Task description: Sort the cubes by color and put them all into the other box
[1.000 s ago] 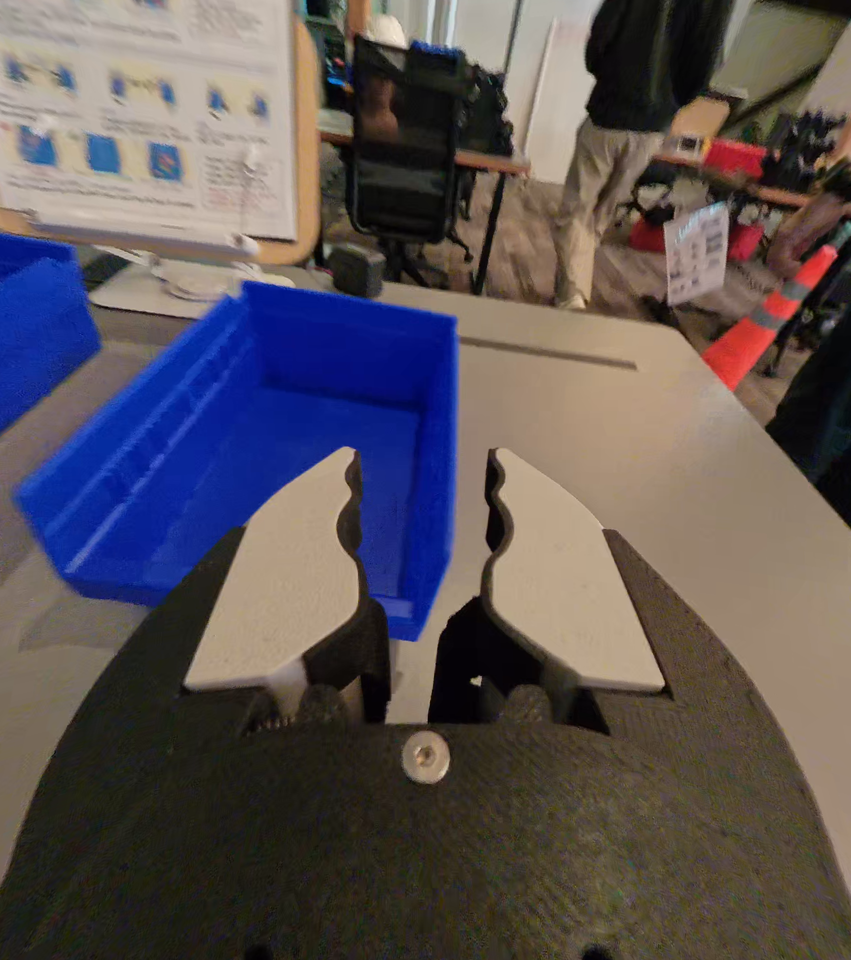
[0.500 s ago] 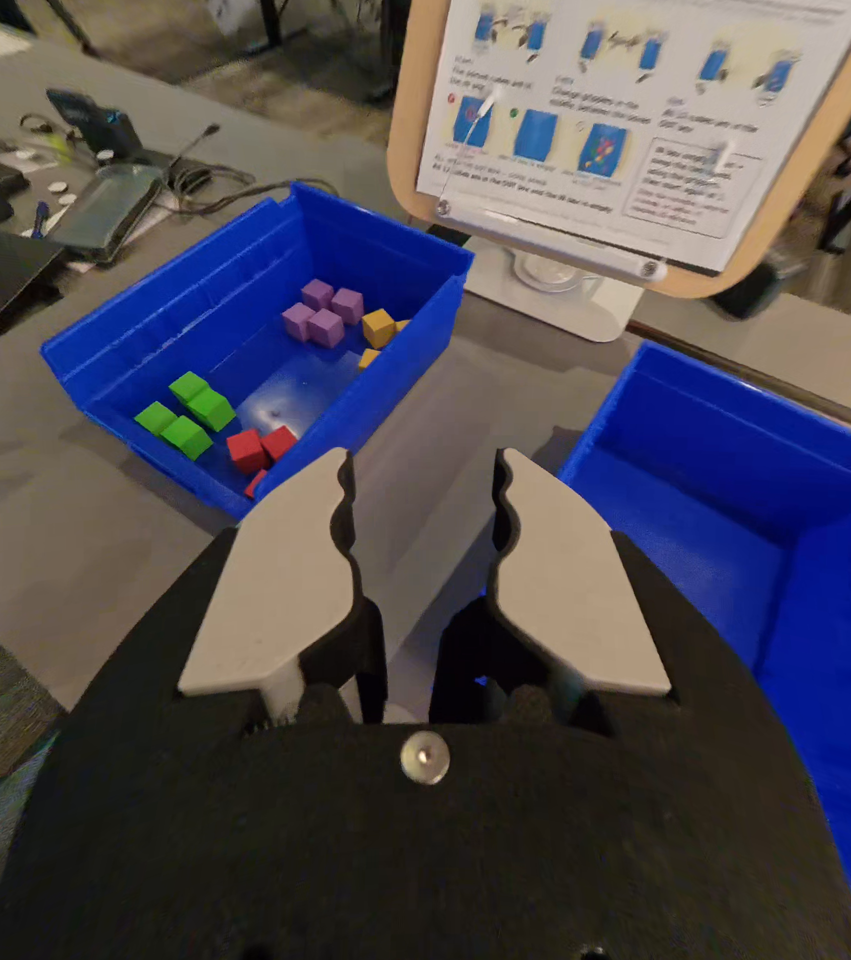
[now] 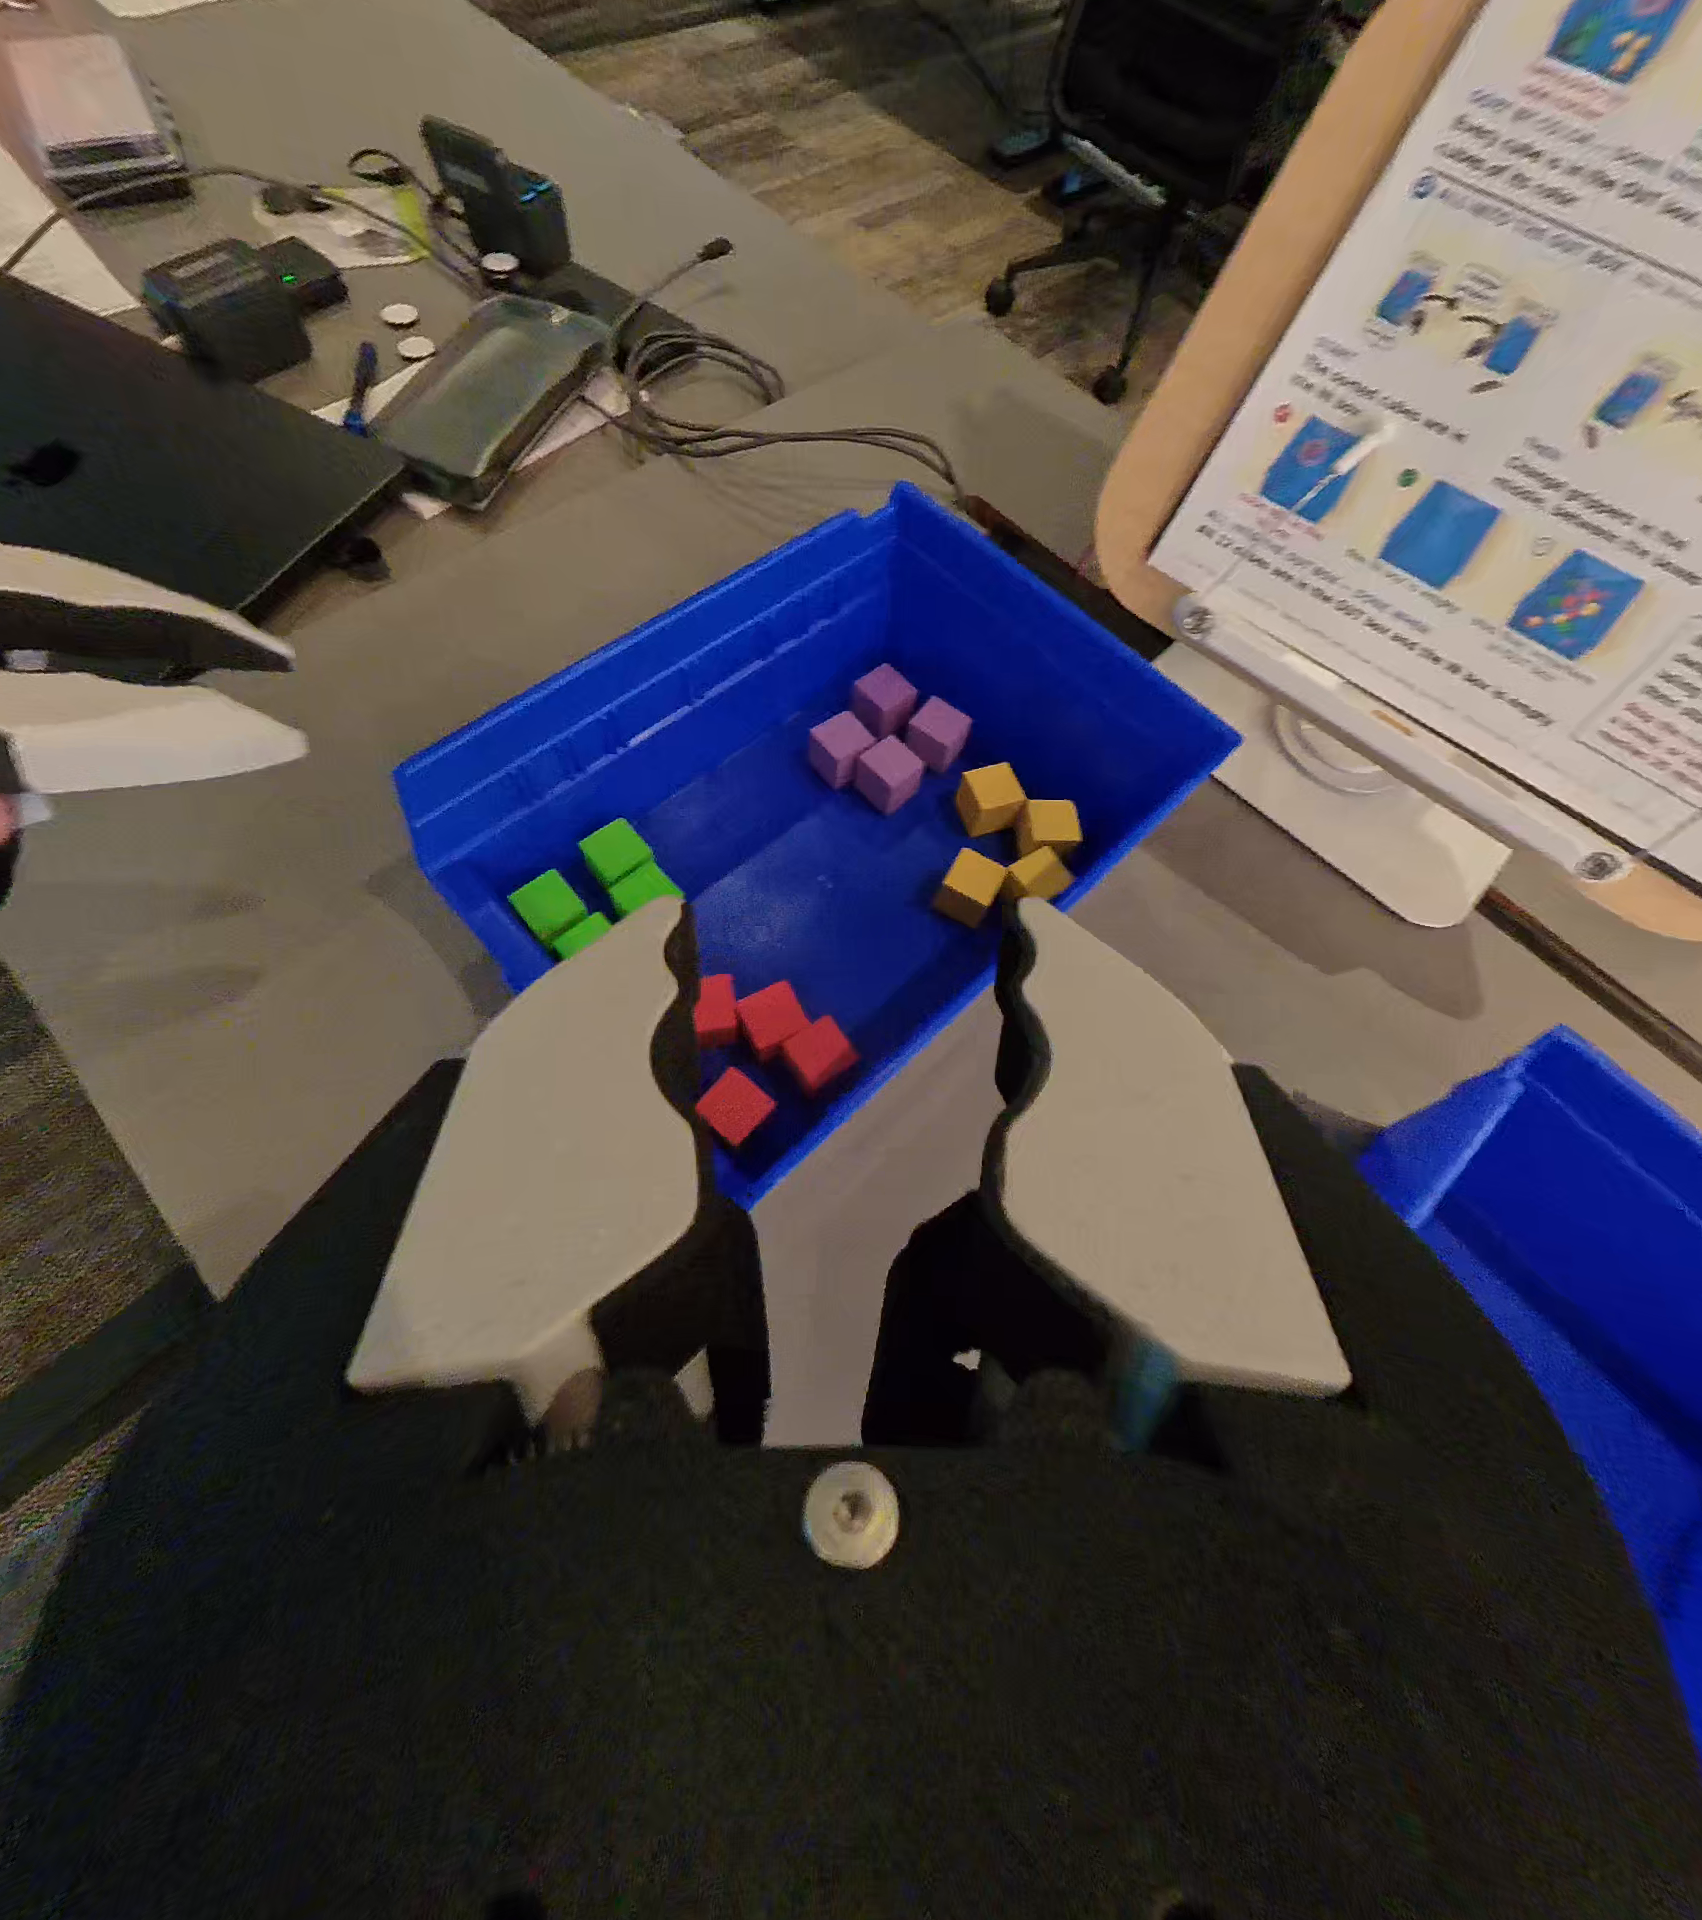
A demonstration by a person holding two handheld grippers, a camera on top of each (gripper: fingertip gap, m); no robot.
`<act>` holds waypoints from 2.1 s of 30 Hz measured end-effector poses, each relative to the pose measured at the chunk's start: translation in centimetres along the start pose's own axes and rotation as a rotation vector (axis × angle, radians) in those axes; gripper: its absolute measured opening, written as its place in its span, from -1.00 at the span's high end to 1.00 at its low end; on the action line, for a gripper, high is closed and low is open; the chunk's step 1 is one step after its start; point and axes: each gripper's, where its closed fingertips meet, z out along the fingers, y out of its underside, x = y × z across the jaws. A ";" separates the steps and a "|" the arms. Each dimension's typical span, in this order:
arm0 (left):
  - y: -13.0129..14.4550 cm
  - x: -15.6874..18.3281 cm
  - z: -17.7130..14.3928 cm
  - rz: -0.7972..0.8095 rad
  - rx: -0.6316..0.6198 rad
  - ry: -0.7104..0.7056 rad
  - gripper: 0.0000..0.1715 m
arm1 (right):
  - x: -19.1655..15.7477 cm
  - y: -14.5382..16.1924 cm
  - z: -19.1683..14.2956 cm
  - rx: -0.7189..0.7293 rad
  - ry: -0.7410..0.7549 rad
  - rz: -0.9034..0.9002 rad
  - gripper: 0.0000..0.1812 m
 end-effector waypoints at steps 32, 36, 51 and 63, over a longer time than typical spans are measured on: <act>12.5 2.8 14.1 0.294 -0.887 -0.005 0.32 | 8.1 12.8 -9.3 0.259 0.127 0.123 0.52; 13.2 2.4 14.8 0.267 -0.916 -0.003 0.66 | 8.0 13.7 -9.7 0.250 0.129 0.124 0.52; 0.3 16.4 5.2 -0.320 -0.349 1.169 0.67 | -1.6 9.5 -4.4 0.381 -0.126 -0.507 0.46; 2.3 22.0 3.3 -0.447 -0.487 1.469 0.66 | -4.4 8.9 -3.2 0.420 -0.191 -0.573 0.67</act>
